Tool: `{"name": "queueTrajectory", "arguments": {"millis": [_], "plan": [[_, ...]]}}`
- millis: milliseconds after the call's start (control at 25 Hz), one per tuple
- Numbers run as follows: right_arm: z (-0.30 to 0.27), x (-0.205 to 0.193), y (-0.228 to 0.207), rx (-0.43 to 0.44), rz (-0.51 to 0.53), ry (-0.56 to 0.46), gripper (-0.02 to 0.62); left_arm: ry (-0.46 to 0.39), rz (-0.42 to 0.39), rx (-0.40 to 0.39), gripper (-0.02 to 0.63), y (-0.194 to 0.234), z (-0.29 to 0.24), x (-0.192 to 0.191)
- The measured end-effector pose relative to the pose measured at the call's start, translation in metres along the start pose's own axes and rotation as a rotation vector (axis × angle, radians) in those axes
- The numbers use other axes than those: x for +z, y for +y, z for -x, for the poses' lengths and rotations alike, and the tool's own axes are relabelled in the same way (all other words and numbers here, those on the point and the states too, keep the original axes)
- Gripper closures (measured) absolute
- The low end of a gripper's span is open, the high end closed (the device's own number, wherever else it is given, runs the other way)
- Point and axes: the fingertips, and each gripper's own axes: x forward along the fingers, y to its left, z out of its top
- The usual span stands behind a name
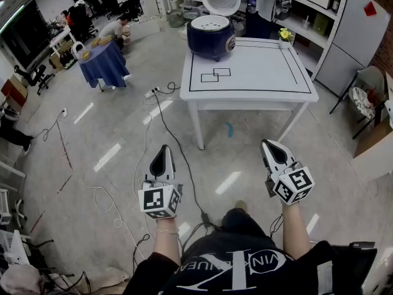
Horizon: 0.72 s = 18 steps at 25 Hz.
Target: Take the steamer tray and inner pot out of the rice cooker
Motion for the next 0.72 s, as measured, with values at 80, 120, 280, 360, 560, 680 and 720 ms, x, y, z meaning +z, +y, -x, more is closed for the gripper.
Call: {"name": "queueTrajectory", "arguments": {"millis": [80,120,280,360,560,680,720], "plan": [[-0.001,-0.001,0.000,0.004,0.004,0.003,0.598,0.000,0.004,0.000,0.597,-0.001,-0.001,0.000],[-0.001,-0.002,0.000,0.006,0.004,0.005,0.598,0.000,0.005,0.000,0.597,-0.002,-0.001,-0.001],[-0.001,-0.007,0.001,0.009,-0.003,0.014,0.598,0.008,0.009,-0.005,0.597,-0.004,-0.004,-0.004],[0.000,-0.009,0.001,0.005,-0.008,0.017,0.598,0.011,0.014,-0.008,0.597,-0.004,-0.004,-0.005],[0.005,-0.013,-0.003,-0.020,-0.018,0.020,0.598,0.016,0.020,-0.009,0.597,-0.004,-0.004,-0.011],[0.005,-0.014,-0.006,-0.041,-0.034,0.018,0.598,0.021,0.031,-0.019,0.593,-0.004,-0.005,-0.013],[0.005,-0.013,-0.007,-0.040,-0.042,0.018,0.559,0.021,0.042,-0.023,0.591,-0.004,-0.006,-0.012]]}}
